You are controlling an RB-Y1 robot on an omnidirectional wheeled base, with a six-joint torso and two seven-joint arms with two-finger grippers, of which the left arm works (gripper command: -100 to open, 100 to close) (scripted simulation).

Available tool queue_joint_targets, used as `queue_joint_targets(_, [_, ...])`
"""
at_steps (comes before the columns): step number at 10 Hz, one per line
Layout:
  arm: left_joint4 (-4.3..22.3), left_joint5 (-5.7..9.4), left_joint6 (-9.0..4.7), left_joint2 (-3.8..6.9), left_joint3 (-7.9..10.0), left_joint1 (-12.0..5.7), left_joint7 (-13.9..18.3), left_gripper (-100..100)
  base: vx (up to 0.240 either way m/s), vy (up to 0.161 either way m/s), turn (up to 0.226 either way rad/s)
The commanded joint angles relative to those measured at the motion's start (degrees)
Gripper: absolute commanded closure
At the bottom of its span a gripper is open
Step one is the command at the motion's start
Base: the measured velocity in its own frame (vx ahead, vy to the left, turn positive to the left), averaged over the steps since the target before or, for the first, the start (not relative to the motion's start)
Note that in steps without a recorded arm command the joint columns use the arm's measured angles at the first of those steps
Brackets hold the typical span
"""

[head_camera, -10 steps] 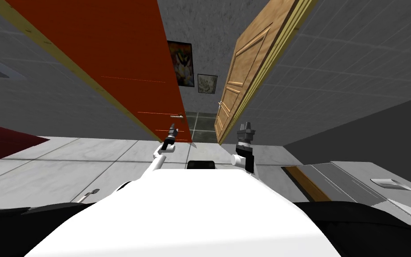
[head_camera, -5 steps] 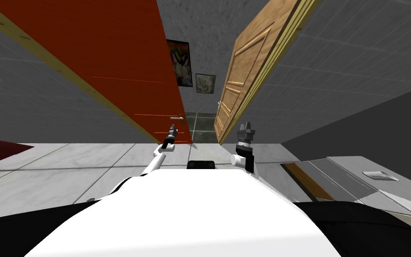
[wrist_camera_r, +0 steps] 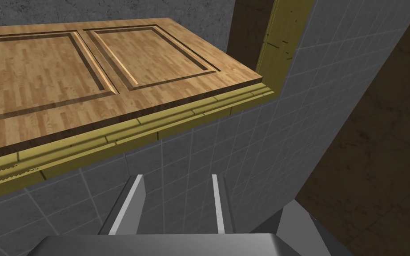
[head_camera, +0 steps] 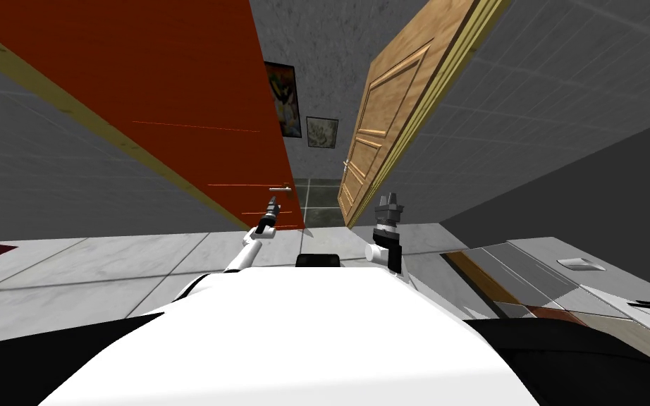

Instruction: Push the door open

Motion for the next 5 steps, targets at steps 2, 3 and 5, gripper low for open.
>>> queue_joint_targets(2, [3.1, 0.02, 0.03, 0.64, 0.09, -1.62, 0.2, -100, 0.046, 0.108, -0.073])
queue_joint_targets(3, [3.9, 0.03, 0.05, 0.8, 0.12, -2.05, 0.3, -100, 0.043, 0.101, -0.075])
queue_joint_targets(5, [3.5, 0.08, 0.04, 0.77, 0.26, -1.84, 0.2, -100, 0.066, 0.042, -0.015])
